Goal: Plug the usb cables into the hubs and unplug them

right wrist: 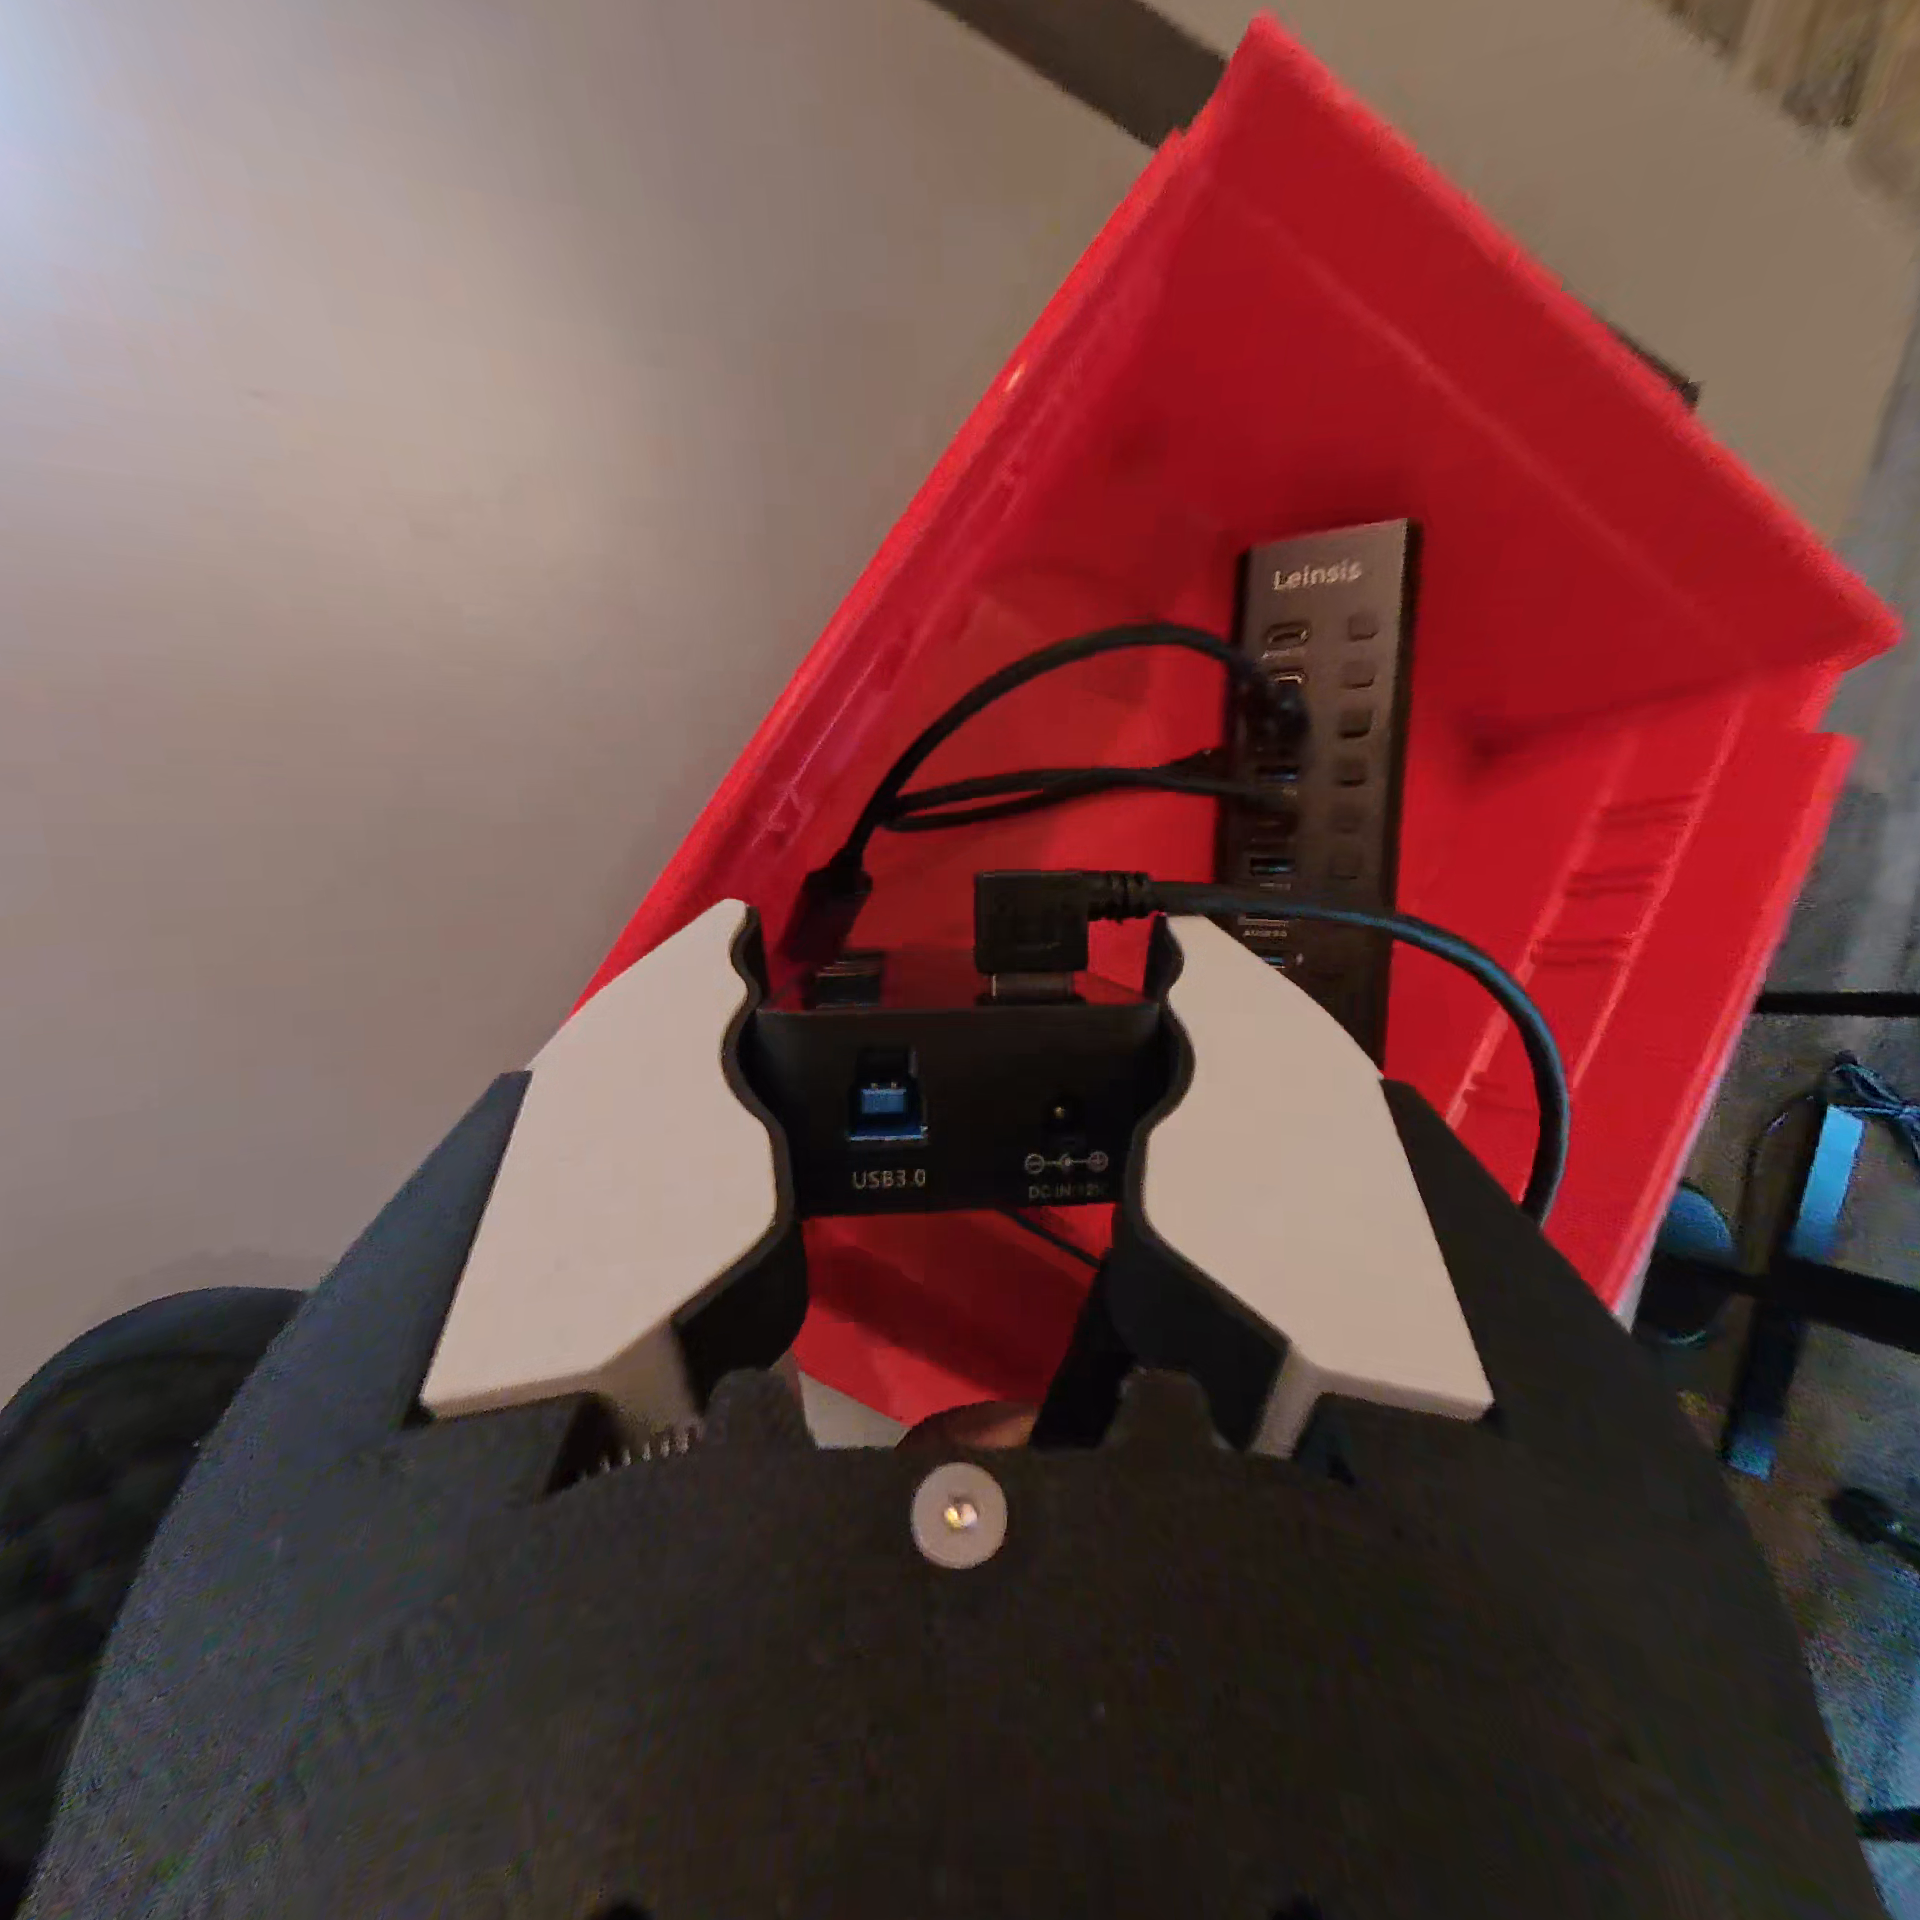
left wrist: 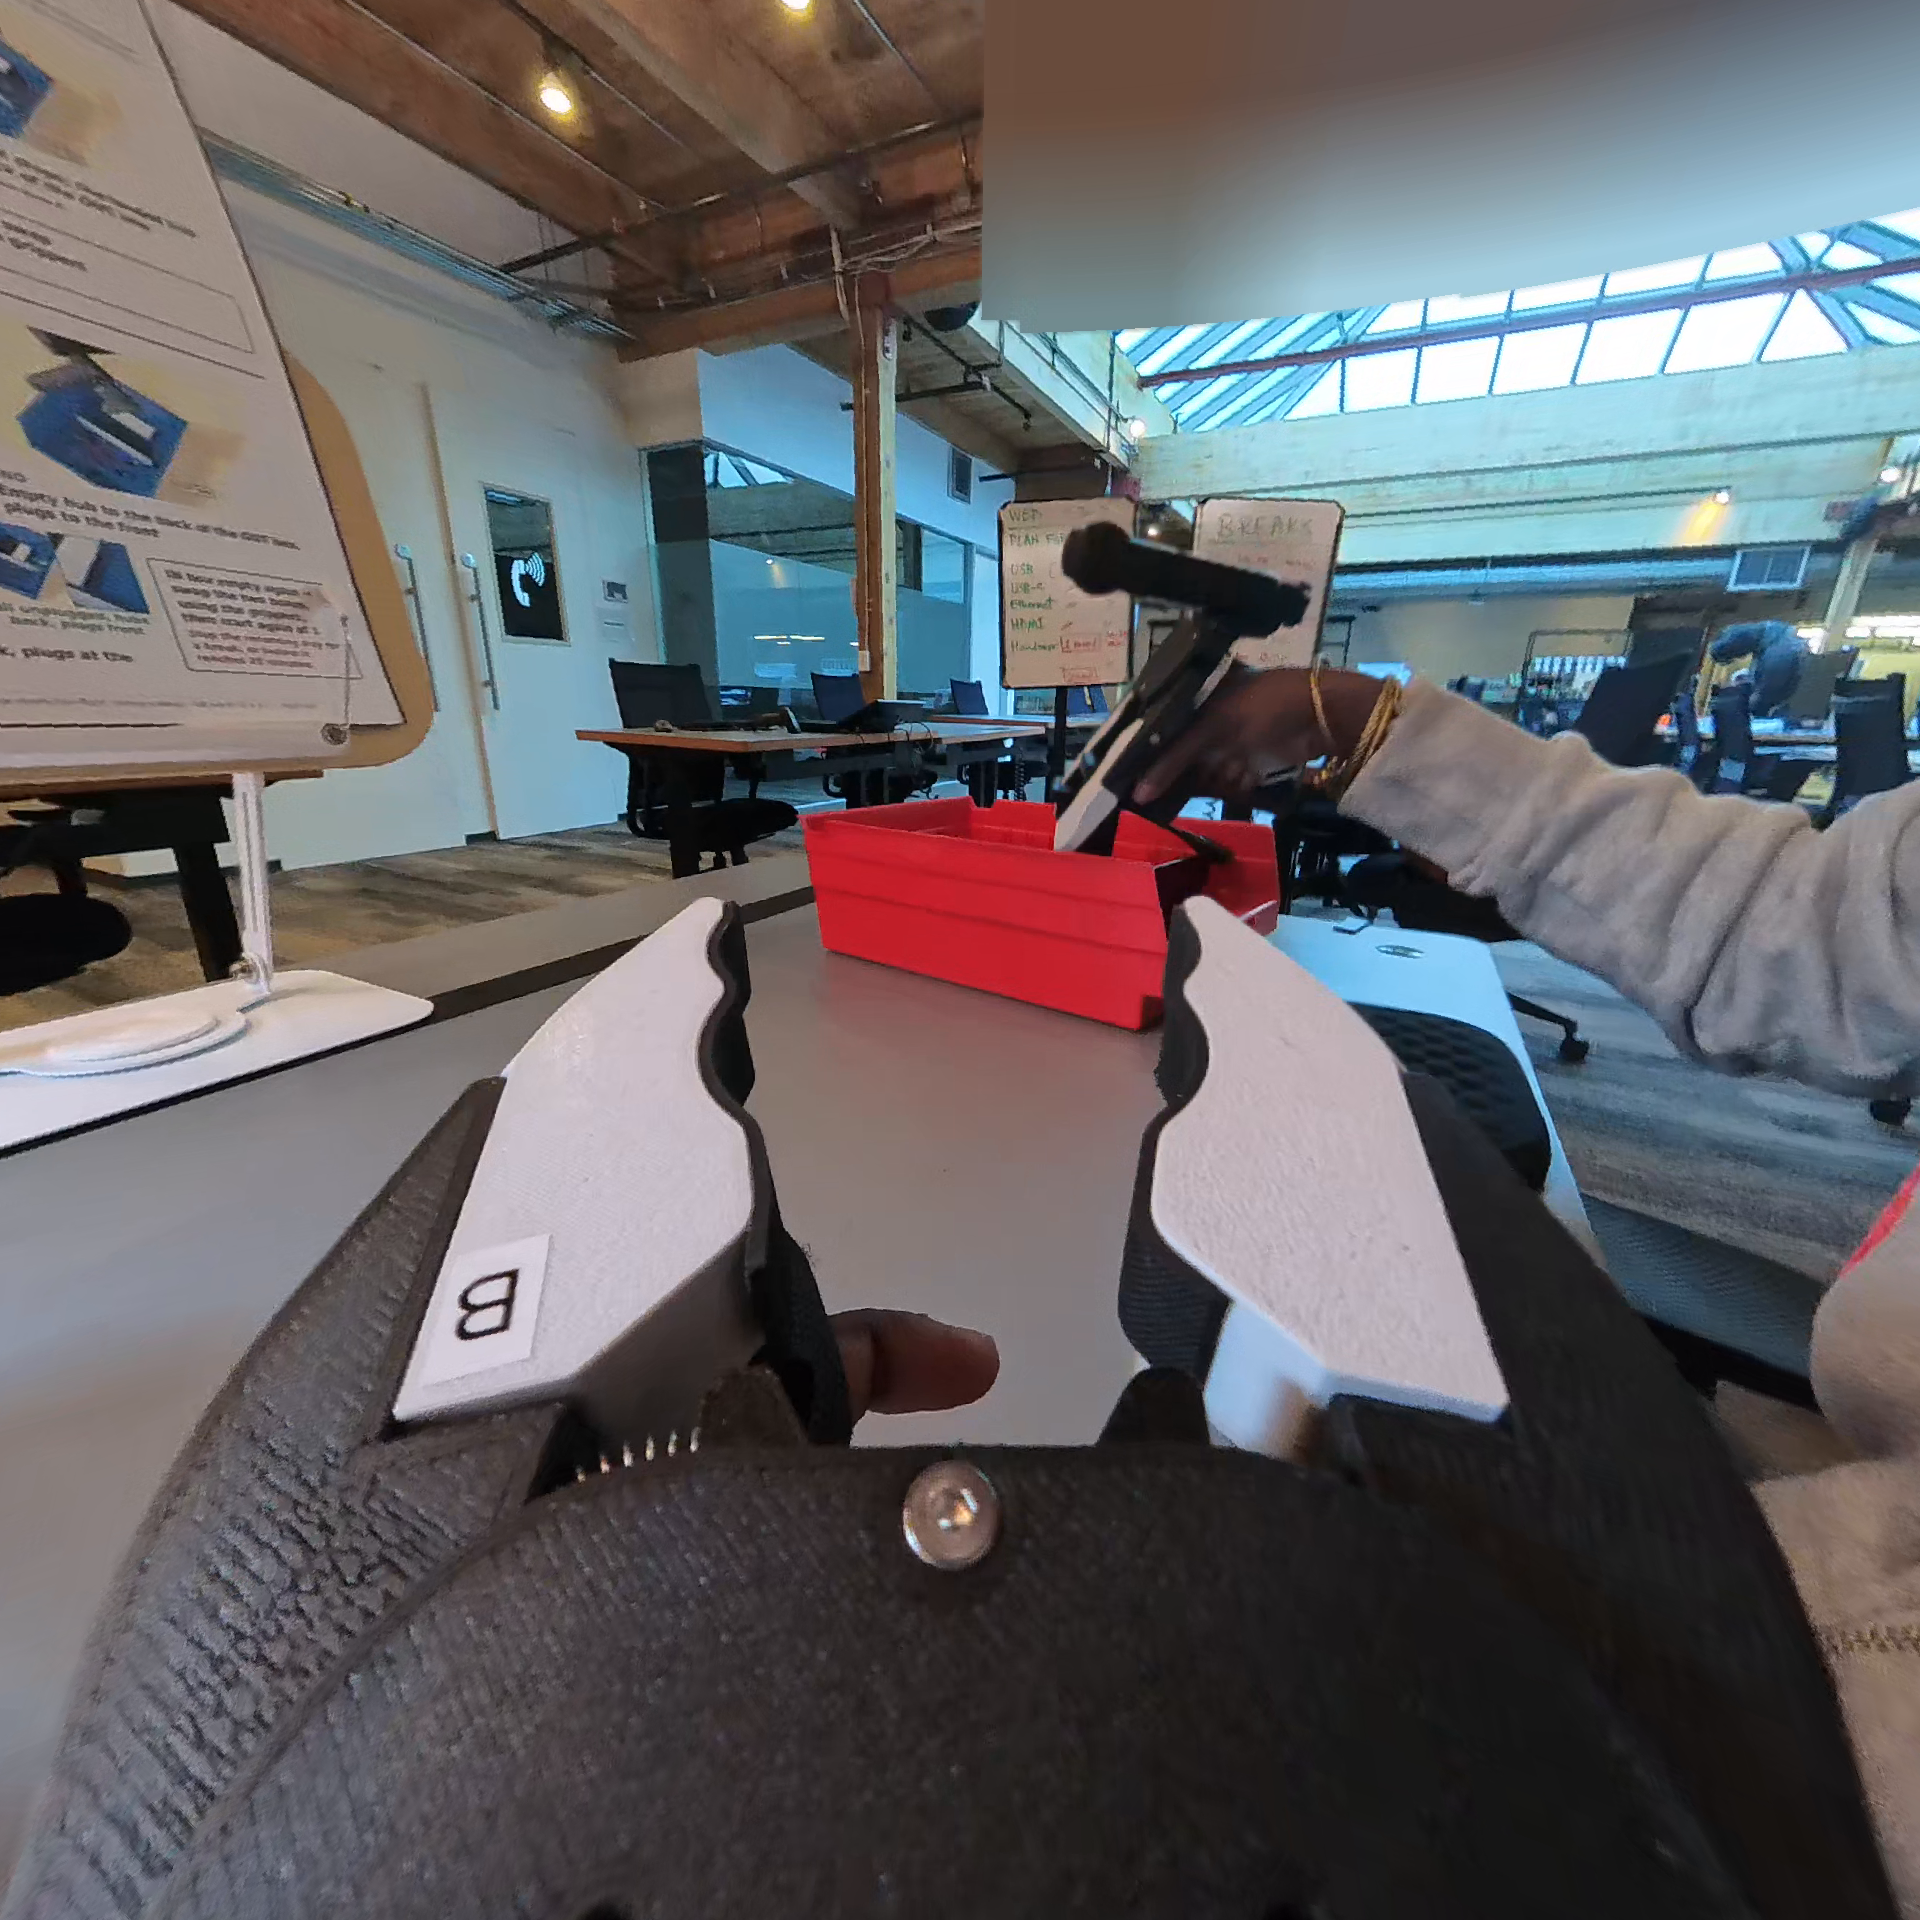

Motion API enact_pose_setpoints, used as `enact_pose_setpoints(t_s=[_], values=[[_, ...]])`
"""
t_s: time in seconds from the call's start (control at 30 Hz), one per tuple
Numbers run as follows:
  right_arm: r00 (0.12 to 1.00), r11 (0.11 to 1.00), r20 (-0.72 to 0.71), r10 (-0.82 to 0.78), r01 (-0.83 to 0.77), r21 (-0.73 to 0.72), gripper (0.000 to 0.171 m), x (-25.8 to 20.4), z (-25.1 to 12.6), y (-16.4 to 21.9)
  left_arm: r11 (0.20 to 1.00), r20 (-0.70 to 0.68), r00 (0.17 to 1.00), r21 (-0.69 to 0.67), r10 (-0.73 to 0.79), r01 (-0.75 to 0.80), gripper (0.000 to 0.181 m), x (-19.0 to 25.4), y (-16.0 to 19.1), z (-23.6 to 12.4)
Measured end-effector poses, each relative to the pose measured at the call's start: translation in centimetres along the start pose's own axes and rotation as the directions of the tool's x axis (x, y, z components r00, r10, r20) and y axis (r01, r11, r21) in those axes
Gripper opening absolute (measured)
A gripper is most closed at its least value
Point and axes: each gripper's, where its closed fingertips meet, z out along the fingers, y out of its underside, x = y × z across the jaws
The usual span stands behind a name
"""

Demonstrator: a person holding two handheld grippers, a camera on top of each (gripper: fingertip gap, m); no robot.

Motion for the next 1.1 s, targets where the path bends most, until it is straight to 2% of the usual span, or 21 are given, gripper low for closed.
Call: enact_pose_setpoints(t_s=[0.13,0.3,0.43,0.47,0.5,0.57,0.6,0.7,0.77,0.83,0.97,1.1], values=[[0.999,1.000,-0.050,-0.009,0.010,0.012,0.070,0.6,0.7,-0.5,0.997,0.023,0.998,0.036,-0.064,0.063,0.077,-0.8,-0.4,-0.2],[0.991,0.974,-0.119,0.059,-0.031,0.223,0.073,1.1,-3.1,-3.5,0.997,0.024,0.997,0.045,-0.070,0.069,0.077,-0.8,-0.6,-0.3],[0.978,0.907,-0.059,0.200,-0.162,0.389,0.073,-2.2,-6.2,-2.5,0.998,0.033,0.999,0.043,-0.040,0.039,0.077,-0.7,-0.6,-0.3],[0.973,0.893,-0.034,0.227,-0.194,0.405,0.078,-3.6,-6.1,-1.6,0.998,0.039,0.998,0.047,-0.041,0.040,0.077,-0.8,-0.7,-0.3],[0.970,0.886,-0.014,0.244,-0.217,0.411,0.091,-4.9,-5.5,-0.5,0.998,0.045,0.998,0.052,-0.044,0.042,0.077,-0.9,-0.8,-0.3],[0.957,0.884,-0.044,0.287,-0.246,0.398,0.102,-6.4,-3.5,1.8,0.996,0.056,0.997,0.067,-0.056,0.052,0.077,-1.2,-1.0,-0.5],[0.952,0.883,-0.064,0.300,-0.252,0.397,0.097,-6.9,-2.5,2.7,0.996,0.063,0.996,0.075,-0.060,0.055,0.077,-1.3,-1.1,-0.5],[0.945,0.870,-0.069,0.320,-0.264,0.417,0.062,-7.7,-0.3,3.1,0.994,0.075,0.996,0.099,-0.055,0.047,0.077,-1.5,-1.4,-0.6],[0.946,0.908,-0.155,0.285,-0.214,0.360,0.033,-7.4,1.1,3.3,0.995,0.075,0.996,0.098,-0.044,0.036,0.077,-1.4,-1.4,-0.6],[0.922,0.937,-0.305,0.240,-0.137,0.322,0.007,-6.6,1.5,3.2,0.996,0.079,0.997,0.085,-0.027,0.020,0.077,-1.4,-1.2,-0.5],[0.915,0.956,-0.384,0.127,-0.009,0.295,0.010,-8.3,1.8,2.0,0.996,0.071,0.997,0.081,-0.031,0.025,0.077,-1.3,-1.1,-0.4],[0.952,0.945,-0.297,0.074,0.028,0.325,0.016,-12.2,2.0,0.3,0.996,0.074,0.997,0.088,-0.031,0.024,0.076,-1.4,-1.2,-0.5]])
